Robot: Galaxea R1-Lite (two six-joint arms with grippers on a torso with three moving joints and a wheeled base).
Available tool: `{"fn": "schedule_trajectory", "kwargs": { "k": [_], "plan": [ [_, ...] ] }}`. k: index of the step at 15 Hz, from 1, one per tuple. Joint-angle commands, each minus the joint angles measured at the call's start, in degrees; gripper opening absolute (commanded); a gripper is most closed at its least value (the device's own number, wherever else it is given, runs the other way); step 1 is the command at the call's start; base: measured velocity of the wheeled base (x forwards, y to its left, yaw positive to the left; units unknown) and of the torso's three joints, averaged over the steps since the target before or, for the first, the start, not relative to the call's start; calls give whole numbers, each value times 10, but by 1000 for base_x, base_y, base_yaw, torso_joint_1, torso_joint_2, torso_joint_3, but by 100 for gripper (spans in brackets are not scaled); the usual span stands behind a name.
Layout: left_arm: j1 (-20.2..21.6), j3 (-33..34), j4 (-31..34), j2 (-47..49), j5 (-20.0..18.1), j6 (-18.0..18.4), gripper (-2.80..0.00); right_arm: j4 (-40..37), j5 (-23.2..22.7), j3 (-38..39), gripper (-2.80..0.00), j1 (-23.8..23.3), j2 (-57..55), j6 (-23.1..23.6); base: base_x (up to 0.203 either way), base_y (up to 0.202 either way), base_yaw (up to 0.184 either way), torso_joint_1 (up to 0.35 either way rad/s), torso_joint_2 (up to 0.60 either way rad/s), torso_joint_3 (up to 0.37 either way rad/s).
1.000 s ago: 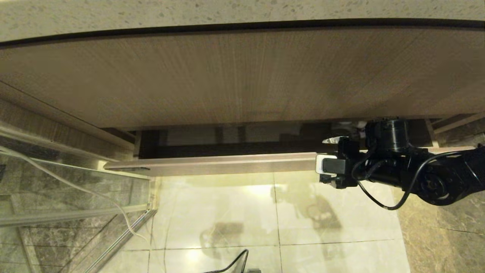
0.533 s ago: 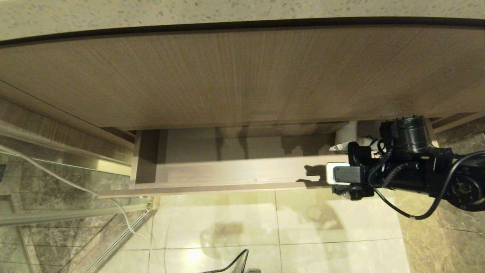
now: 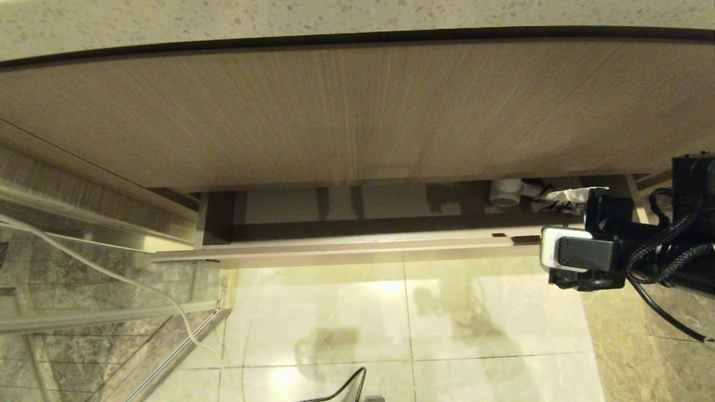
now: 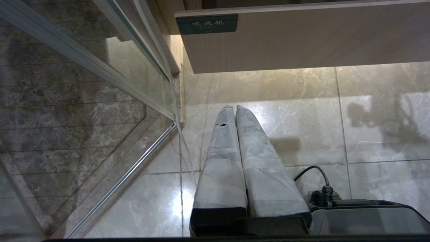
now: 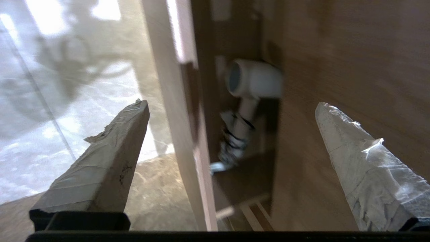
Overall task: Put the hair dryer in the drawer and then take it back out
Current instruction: Pull open the drawer
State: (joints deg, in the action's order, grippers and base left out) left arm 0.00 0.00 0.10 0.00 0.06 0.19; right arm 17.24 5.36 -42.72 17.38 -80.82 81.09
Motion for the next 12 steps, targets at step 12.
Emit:
{"fn": "schedule_trajectory", "kwargs": {
  "k": [12],
  "plan": [
    [0, 0, 0, 0, 0, 0, -280, -1, 41, -20, 0, -2, -14, -30, 0, 0, 0, 0, 0, 0]
  ]
}}
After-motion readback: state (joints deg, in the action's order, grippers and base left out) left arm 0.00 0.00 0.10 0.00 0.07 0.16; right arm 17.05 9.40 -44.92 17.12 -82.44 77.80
